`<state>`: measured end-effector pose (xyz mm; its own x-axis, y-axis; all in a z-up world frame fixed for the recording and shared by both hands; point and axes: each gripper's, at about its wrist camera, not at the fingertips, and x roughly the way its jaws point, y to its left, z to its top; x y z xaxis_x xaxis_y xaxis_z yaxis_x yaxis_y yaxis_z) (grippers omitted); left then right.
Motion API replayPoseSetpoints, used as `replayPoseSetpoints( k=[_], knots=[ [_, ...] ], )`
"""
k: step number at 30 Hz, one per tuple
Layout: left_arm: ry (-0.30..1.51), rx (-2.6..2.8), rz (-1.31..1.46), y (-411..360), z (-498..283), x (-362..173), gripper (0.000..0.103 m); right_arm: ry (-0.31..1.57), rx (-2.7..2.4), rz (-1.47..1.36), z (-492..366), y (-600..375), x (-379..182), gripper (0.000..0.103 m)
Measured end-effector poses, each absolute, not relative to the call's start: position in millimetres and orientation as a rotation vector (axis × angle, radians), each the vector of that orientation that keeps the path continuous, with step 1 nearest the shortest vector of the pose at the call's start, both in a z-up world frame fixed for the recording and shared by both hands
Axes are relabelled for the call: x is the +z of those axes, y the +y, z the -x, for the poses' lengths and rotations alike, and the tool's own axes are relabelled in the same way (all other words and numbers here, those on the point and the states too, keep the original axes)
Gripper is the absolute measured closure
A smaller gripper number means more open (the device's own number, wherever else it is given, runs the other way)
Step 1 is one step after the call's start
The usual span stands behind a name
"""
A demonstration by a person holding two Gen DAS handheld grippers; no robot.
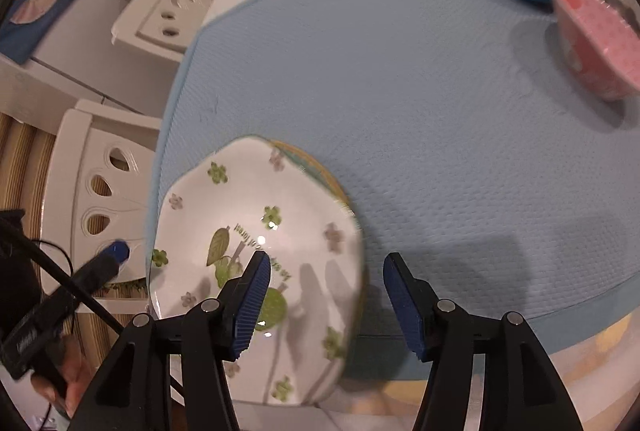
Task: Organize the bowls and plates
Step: 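Open the left gripper and lift it off the plate stack, then move the left gripper to the pink character bowl and close on its rim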
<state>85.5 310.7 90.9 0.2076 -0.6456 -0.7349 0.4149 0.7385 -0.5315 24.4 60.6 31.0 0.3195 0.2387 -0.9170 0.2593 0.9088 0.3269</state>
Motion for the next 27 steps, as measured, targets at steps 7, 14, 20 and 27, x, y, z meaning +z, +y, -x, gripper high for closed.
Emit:
replayPoseSetpoints(
  k=[7, 14, 20, 27],
  knots=[
    [1.105, -0.868, 0.161, 235.6, -82.4, 121.2, 0.063, 1.138, -0.049, -0.518, 0.6, -1.5, 65.1, 0.045],
    [1.116, -0.912, 0.016, 100.2, -67.6, 141.2, 0.060, 0.975, -0.168, -0.605, 29.9, -113.3, 97.5, 0.045],
    [1.171, -0.794, -0.004, -2.3, -87.2, 121.9, 0.060, 1.001, -0.240, -0.627, 26.8, -205.9, 83.8, 0.045],
    [1.229, -0.696, 0.108, -56.9, -122.8, 81.4, 0.060, 1.074, -0.173, -0.566, -0.1, -252.7, 54.7, 0.045]
  ],
)
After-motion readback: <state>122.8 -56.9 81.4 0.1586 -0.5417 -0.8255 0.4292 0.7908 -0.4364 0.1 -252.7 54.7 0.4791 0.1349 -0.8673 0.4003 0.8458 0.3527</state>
